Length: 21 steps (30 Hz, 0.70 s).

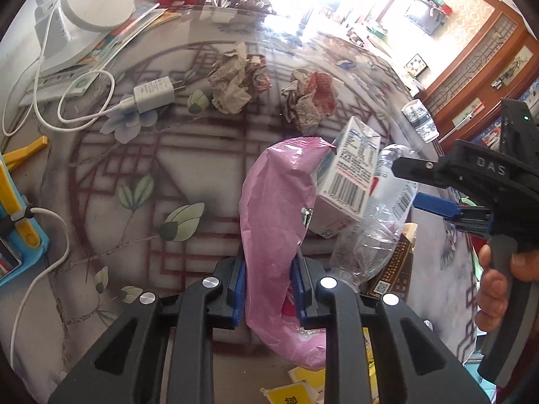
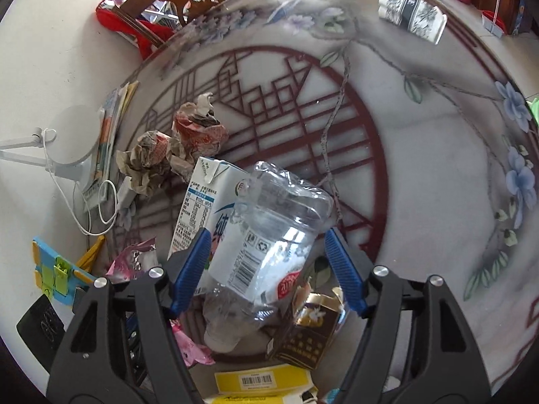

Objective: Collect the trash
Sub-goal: 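Grasp the clear plastic bottle with the right gripper and lift it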

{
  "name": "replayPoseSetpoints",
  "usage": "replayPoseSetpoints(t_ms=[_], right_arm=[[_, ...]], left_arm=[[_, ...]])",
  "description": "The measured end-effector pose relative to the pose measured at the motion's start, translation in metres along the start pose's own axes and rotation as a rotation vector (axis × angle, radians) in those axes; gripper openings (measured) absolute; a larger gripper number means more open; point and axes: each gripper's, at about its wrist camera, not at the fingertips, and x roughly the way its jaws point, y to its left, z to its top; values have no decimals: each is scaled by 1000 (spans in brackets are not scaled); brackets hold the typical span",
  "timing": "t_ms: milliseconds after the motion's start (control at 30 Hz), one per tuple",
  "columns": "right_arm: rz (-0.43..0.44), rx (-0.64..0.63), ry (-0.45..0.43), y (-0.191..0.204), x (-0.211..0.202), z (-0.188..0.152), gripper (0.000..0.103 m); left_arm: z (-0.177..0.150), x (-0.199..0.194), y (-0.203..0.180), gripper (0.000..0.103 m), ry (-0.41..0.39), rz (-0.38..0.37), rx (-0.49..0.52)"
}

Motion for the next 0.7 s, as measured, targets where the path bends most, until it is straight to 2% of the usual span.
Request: replayPoseSetpoints(t_ms=[233, 300, 467, 700], right_arm=[[-4, -25, 99, 1, 33, 4, 69], [2, -35, 110, 1, 38, 1, 66], [38, -80, 59, 7, 23, -3, 62], [93, -131, -91, 19, -40, -4, 61]], left_arm=[[1, 6, 5, 21, 13, 16, -15], [2, 6, 5, 21, 10, 20, -15], [7, 0, 1, 21, -15, 28, -10], [17, -19, -13, 21, -73, 21, 21]])
